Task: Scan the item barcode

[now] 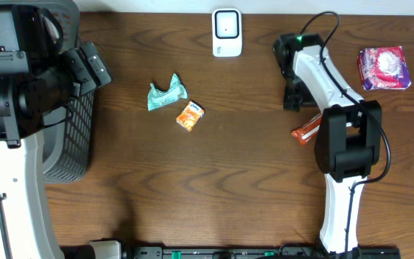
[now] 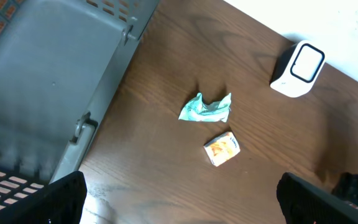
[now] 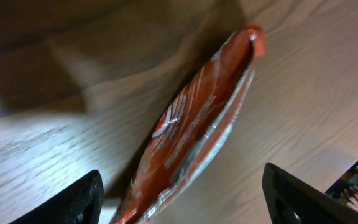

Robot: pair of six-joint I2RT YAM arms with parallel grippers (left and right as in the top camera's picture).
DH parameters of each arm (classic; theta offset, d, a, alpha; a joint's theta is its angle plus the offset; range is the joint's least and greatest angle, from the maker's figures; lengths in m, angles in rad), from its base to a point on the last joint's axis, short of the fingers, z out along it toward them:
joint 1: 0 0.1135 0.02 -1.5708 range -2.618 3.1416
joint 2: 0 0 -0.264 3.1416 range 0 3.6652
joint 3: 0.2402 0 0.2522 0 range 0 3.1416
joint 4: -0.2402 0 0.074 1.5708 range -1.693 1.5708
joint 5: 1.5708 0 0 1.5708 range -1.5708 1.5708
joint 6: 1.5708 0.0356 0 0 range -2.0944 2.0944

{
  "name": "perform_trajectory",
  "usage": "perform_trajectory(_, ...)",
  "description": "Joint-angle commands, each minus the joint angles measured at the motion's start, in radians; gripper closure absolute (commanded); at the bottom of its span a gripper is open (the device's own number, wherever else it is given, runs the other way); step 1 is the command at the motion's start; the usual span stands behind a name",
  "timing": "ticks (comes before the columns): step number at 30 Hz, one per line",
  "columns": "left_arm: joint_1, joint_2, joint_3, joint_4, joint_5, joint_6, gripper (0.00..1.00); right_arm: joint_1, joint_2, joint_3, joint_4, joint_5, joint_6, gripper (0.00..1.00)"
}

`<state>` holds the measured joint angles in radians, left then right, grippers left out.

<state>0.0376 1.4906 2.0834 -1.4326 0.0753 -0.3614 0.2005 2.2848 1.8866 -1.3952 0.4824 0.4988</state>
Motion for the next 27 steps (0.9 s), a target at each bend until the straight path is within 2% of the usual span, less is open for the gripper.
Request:
perform_trajectory(1, 0.003, 0.004, -0.005, 0.001, -0.009, 0.013, 0.02, -0.005, 0.006, -0.092, 0.037, 0.065, 0.088, 0.22)
perform_trajectory(6, 0.003, 0.004, -0.005, 0.001, -0.009, 0.013, 0.02, -0.019, 0.006, -0.196, 0.111, 0.108, 0.133, 0.19)
perform_trajectory(9, 0.003, 0.003, -0.005, 0.001, -0.009, 0.013, 0.02, -0.034, 0.006, -0.254, 0.165, 0.092, 0.132, 0.20)
perform_trajectory(12, 0.003, 0.003, -0.005, 0.001, -0.008, 0.013, 0.02, -0.045, 0.006, -0.332, 0.254, 0.044, 0.126, 0.26)
perform_trajectory(15, 0.003, 0.004, -0.005, 0.001, -0.009, 0.013, 0.02, -0.053, 0.006, -0.425, 0.375, -0.020, 0.103, 0.43)
perform_trajectory(18, 0.003, 0.004, -0.005, 0.001, -0.008, 0.013, 0.02, -0.064, 0.006, -0.470, 0.438, -0.093, 0.087, 0.66)
perform_trajectory(21, 0.003, 0.004, -0.005, 0.001, -0.008, 0.013, 0.02, -0.082, 0.006, -0.487, 0.465, -0.178, 0.087, 0.99)
perform_trajectory(23, 0.003, 0.004, -0.005, 0.001, -0.009, 0.013, 0.02, -0.090, 0.006, -0.487, 0.467, -0.221, 0.078, 0.99)
perform_trajectory(27, 0.003, 0.004, -0.005, 0.001, -0.009, 0.013, 0.02, -0.106, 0.006, -0.479, 0.502, -0.384, -0.060, 0.99)
